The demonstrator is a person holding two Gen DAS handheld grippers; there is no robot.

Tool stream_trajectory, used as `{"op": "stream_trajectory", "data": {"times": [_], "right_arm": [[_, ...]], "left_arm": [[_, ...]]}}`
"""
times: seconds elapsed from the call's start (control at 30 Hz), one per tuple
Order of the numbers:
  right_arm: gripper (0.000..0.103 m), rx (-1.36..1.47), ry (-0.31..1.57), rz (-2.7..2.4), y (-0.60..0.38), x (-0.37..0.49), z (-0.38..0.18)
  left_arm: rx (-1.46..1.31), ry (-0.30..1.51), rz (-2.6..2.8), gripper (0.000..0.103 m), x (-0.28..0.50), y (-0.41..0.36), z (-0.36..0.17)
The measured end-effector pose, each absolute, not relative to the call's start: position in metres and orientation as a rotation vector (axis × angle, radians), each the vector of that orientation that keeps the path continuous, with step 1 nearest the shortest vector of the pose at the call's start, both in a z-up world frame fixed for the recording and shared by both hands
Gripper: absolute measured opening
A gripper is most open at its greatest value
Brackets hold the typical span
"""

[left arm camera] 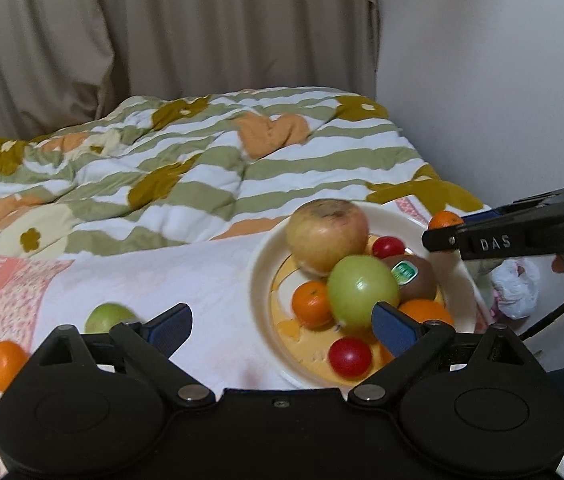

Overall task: Organize fruits
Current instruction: 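Release the green apple into the bowl with the left tool while the right tool drops the tangerine, then move both tools back toward the last orange and green apple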

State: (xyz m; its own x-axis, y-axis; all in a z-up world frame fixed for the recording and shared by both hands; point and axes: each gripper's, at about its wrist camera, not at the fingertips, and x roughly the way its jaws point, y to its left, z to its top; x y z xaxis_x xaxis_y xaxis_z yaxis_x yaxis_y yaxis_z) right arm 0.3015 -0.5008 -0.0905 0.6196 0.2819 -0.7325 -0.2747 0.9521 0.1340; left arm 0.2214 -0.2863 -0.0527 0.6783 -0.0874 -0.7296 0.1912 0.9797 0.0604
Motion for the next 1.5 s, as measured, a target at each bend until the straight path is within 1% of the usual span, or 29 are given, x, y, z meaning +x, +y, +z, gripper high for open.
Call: {"op": "stream_trajectory", "data": {"times": [0.23,0.3,0.37,0.4,0.43,0.7,1.07,1.27,1.5], "right_arm": [[0.053,0.011,0.843,0.315,-0.498,0.310,-0.100],[0.062,0.012,0.832,0.311,-0.497,0.309,-0.100],[0.095,0.015,0.819,0.305,-0.496,0.306,-0.099],[0.102,0.014,0.805,0.291,-0.497,0.303,-0.097],[0.103,0.012,0.790,0.278,-0.497,0.300,-0.095],[0.103,0.006,0.762,0.256,-0.495,0.278,-0.076],[0.103,-0.015,0.723,0.265,-0.468,0.234,-0.028],[0.103,-0.006,0.708,0.284,-0.434,0.210,-0.003],[0.103,0.009,0.687,0.245,-0.384,0.183,0.015]], "left_arm": [[0.120,0.806,-0.102,0.099,0.209,-0.273,-0.056],[0.108,0.804,-0.087,0.099,0.206,-0.269,-0.055],[0.098,0.803,-0.079,0.099,0.201,-0.266,-0.055],[0.094,0.804,-0.077,0.099,0.199,-0.265,-0.055],[0.091,0.805,-0.074,0.099,0.198,-0.265,-0.055],[0.053,0.772,-0.045,0.099,0.175,-0.251,-0.039],[0.019,0.660,0.052,0.099,0.130,-0.211,-0.001],[0.031,0.625,0.081,0.099,0.110,-0.174,0.014],[0.034,0.646,0.047,0.099,0.100,-0.112,0.015]]}}
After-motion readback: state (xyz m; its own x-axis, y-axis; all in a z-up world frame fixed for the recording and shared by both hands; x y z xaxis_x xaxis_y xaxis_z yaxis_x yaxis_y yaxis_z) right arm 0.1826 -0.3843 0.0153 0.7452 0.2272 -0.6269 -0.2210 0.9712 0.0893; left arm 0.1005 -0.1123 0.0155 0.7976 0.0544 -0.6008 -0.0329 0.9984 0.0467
